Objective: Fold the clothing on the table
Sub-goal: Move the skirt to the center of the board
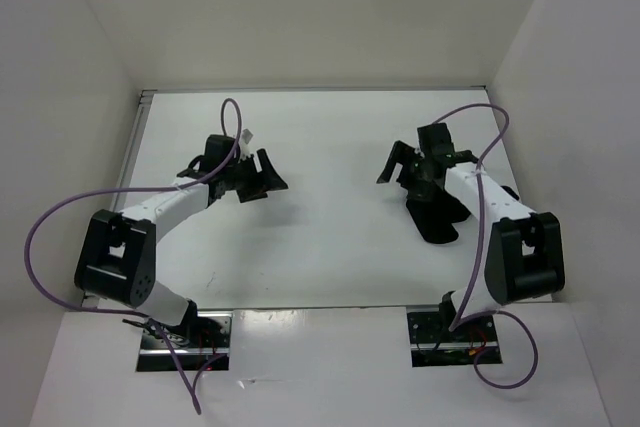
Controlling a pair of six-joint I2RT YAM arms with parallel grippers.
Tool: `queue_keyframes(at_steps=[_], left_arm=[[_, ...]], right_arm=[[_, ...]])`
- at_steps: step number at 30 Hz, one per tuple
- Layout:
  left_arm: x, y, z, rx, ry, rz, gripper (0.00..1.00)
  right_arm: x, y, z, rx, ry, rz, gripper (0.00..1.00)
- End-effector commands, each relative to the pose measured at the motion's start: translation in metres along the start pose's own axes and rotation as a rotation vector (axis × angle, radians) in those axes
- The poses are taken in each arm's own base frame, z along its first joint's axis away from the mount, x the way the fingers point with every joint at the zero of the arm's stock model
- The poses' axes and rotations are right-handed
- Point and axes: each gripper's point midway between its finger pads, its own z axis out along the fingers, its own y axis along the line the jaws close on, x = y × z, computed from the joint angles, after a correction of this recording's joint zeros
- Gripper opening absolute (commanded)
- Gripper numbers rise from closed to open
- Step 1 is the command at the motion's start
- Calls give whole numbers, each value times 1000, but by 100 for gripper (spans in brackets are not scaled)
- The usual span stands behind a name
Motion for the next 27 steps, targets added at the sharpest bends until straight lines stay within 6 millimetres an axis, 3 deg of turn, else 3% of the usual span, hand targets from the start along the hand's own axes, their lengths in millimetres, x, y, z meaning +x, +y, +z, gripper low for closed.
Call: queue_keyframes(at_steps=[1,3,5,9,15,23,25,26,27], left_arm=[[-17,-27,-4,83,-7,103,80],[-19,-35,-4,121,1,121,80],[-31,-47,-2,161,2,179,80],[-39,-69,-10,239,2,223,80],[-20,-68,-29,247,34,239,81],[-12,-62,-50,195,4,261,82],[-10,-58,-53,186,6,251,82],[-9,-55,-52,173,10,254,82],[-9,-54,-52,173,10,254,82]], right_arm=[[-36,-14,-13,112,-120,16,99],[-49,-33,-19,182,-177,83,97],[-81,-72,-41,250,-276,229,92],[-96,-96,-55,308,-340,361,87],[-86,-122,-30,397,-268,422,88],[-83,-150,15,422,-182,519,90],[-86,-150,25,418,-160,522,87],[-77,-158,36,441,-120,517,85],[-78,-157,39,433,-112,518,74]])
